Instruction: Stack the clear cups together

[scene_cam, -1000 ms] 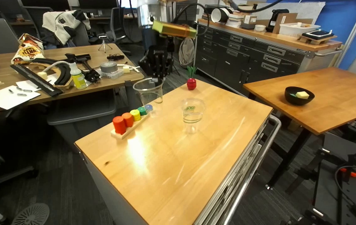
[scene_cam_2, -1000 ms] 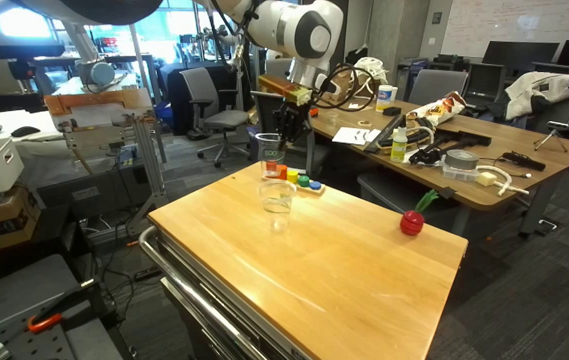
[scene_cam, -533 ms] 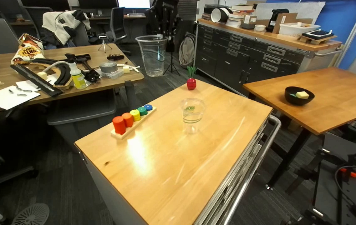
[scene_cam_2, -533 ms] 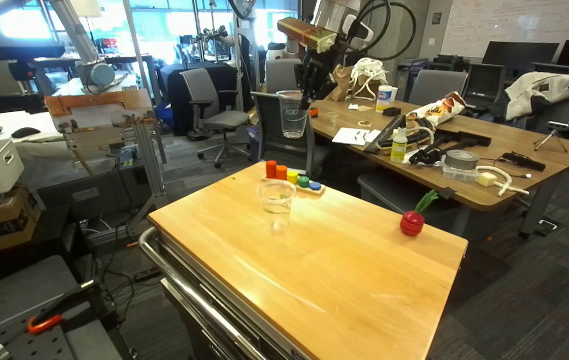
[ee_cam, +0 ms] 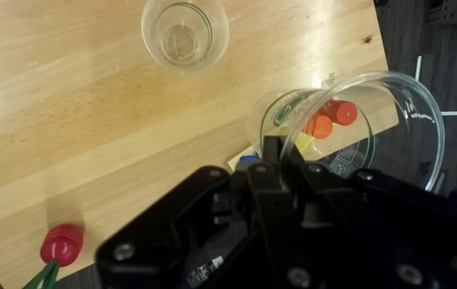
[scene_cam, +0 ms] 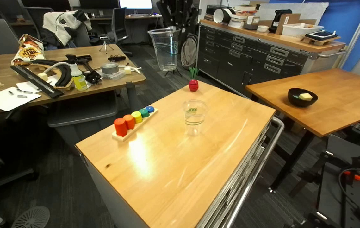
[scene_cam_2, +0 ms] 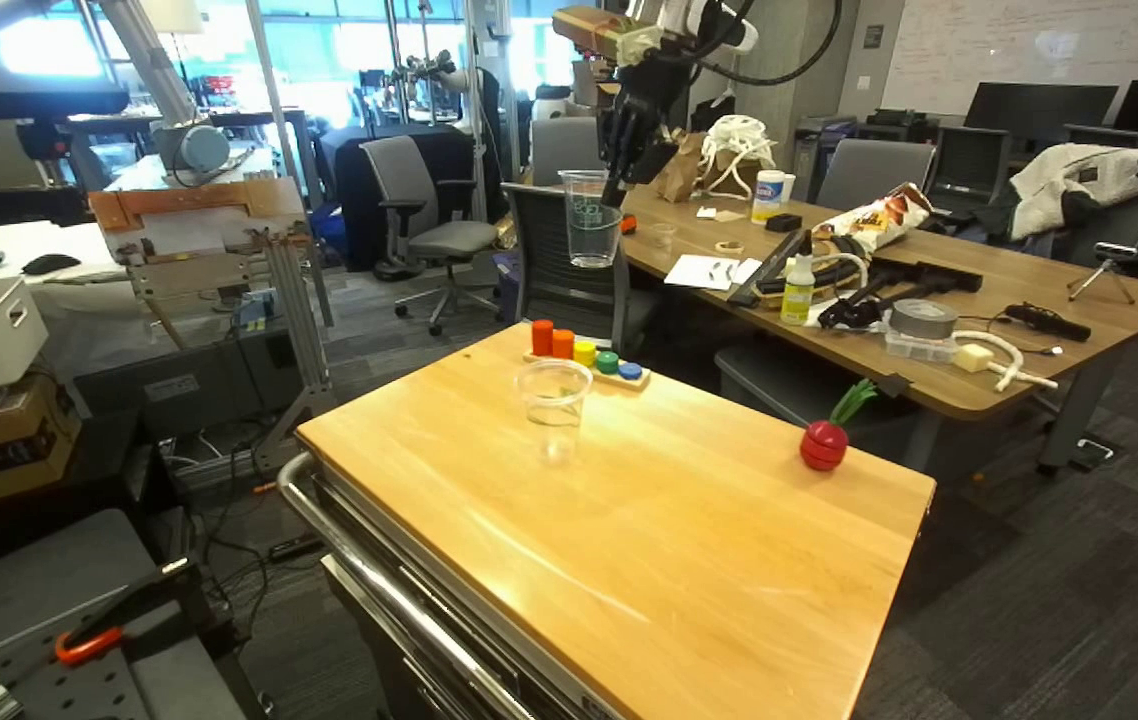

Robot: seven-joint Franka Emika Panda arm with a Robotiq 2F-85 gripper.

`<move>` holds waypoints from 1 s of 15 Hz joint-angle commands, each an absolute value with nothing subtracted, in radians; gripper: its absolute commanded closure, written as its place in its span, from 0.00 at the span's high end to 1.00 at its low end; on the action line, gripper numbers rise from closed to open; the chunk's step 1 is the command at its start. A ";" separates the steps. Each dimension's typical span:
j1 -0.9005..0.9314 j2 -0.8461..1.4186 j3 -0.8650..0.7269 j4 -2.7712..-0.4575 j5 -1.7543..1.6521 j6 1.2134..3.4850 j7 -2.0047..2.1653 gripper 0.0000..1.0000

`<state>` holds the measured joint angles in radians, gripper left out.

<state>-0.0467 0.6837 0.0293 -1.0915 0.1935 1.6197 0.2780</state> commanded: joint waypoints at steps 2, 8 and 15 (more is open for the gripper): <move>-0.033 0.532 -0.001 -1.341 0.210 1.672 0.330 0.01; -0.026 0.399 -0.016 -1.620 0.198 1.776 0.315 0.01; -0.026 0.397 -0.010 -1.804 0.173 1.985 0.224 0.01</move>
<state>-0.0397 0.4288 -0.0018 -1.7143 0.1757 1.8879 0.2784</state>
